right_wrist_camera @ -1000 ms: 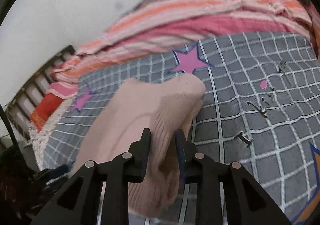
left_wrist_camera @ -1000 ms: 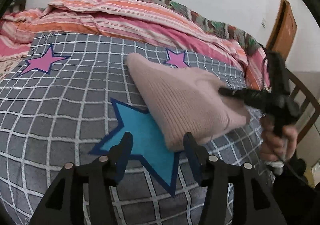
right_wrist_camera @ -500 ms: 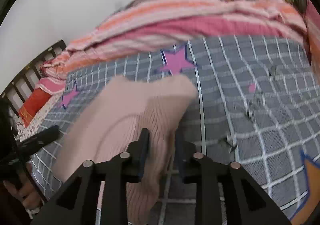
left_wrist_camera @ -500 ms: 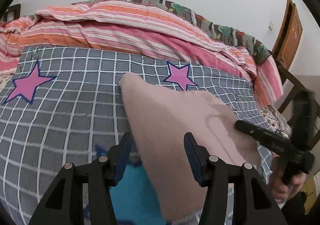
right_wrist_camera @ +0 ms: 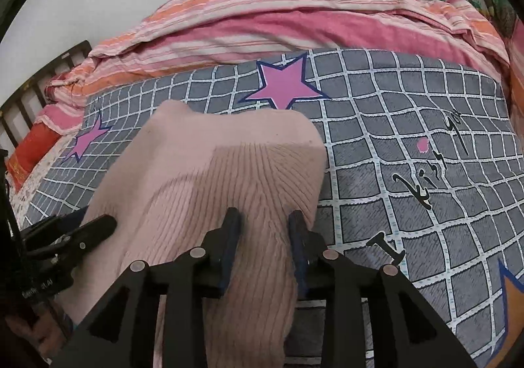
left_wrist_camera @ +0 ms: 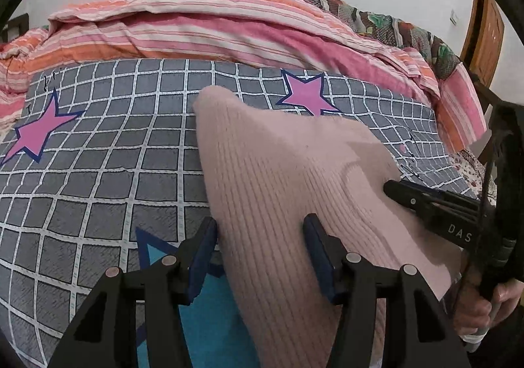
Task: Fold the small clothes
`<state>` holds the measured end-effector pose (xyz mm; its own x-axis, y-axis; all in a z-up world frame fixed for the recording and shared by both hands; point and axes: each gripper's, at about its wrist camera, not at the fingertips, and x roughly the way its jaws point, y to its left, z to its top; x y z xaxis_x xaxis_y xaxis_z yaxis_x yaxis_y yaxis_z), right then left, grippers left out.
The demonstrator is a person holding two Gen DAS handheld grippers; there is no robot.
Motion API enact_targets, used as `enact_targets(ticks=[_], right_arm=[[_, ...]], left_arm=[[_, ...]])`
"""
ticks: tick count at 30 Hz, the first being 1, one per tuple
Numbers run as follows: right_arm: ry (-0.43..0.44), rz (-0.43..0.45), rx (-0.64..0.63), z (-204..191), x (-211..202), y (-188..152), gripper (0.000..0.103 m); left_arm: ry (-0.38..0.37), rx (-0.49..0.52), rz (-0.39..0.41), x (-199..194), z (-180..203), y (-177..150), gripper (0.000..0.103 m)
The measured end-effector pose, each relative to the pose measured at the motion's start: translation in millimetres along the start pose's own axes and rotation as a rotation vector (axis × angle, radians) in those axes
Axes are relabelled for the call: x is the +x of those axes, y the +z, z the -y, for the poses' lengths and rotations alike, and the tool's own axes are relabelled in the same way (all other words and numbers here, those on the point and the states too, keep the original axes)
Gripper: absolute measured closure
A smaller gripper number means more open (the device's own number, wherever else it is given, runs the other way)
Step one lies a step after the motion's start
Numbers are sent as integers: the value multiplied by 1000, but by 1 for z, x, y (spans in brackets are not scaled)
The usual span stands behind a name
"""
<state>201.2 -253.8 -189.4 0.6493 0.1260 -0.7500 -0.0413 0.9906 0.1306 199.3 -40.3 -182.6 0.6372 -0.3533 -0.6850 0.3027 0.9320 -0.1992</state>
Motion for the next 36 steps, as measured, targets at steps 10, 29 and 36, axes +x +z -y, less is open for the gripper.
enact_targets(ticks=[10,29,36], right_arm=[[-11,7,13,3,3,-5,72],[-17,33,-1,-2,-1,-7,68],[29,33,52,3,-19,26,67]], left_arm=[[16,4,37,-1,2,-6,47],[-47,-48,77,-12,-10,-1,48],[-15,-64,49,8,-27,40,48]])
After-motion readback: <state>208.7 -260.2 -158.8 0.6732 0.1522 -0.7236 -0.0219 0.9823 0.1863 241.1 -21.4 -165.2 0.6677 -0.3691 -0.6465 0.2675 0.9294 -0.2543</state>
